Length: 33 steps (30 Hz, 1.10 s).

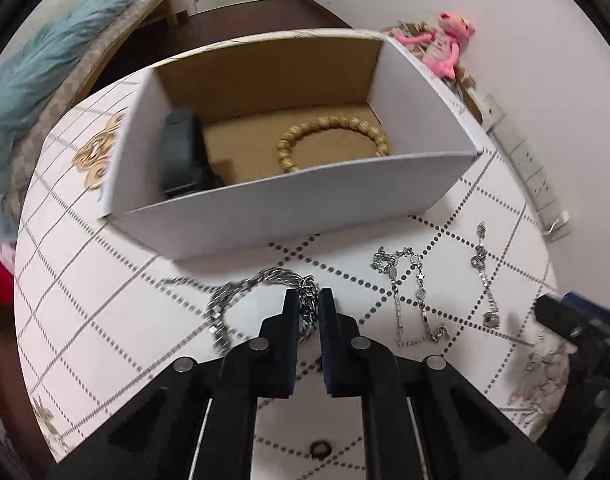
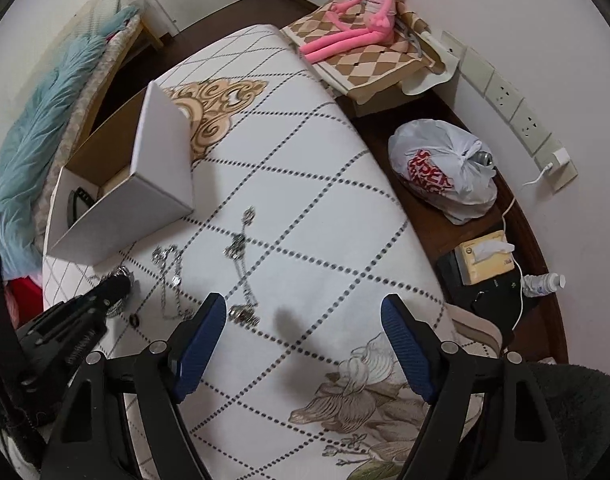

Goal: Organize jewelry
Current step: 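Grasp a silver chain bracelet with the left tool while the right tool grasps a silver chain pendant, then carry both silver chains into the white box while both tools open to release them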

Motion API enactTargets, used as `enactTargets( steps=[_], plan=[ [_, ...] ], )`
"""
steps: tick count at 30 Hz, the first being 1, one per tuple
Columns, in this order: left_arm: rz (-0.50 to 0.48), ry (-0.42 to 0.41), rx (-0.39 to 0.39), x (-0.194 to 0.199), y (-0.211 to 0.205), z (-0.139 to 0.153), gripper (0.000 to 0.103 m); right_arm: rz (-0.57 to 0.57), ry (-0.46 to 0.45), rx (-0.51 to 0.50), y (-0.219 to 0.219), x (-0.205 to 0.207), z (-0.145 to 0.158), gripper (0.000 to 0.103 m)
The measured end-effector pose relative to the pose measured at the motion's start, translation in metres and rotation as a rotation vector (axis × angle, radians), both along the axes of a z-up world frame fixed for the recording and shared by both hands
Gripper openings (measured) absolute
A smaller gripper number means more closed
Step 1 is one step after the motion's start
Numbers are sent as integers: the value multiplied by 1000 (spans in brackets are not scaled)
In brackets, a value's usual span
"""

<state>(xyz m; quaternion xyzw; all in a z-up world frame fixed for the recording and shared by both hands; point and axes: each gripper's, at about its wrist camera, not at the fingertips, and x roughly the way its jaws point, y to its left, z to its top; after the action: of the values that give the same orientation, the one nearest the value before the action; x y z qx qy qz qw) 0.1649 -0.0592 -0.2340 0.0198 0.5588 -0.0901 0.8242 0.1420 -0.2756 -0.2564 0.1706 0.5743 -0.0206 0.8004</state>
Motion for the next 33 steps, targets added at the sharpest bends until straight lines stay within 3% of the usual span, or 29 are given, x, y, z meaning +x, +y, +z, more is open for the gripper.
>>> enactTargets(
  steps=[6,10,12,13,18,25,33],
  plan=[
    [80,-36,-74,-19,42,31,7,65,-4,-18,26,-3,-8,68],
    [115,-54,-104,-33,62,46,7,113,-20,-67,48,-1,-15,54],
    [122,-62,-103,-37,66,51,7,136,-40,-117,57,0,-14,33],
    [124,-62,-105,-38,70,52,7,144,-42,-128,60,0,-14,13],
    [125,-54,-130,-36,72,56,7,166,-59,-80,70,-2,-4,13],
    [118,-90,-191,-33,72,86,7,197,-173,62,73,2,70,12],
    [80,-168,-278,-3,67,143,7,257,-262,169,74,34,146,12]
  ],
)
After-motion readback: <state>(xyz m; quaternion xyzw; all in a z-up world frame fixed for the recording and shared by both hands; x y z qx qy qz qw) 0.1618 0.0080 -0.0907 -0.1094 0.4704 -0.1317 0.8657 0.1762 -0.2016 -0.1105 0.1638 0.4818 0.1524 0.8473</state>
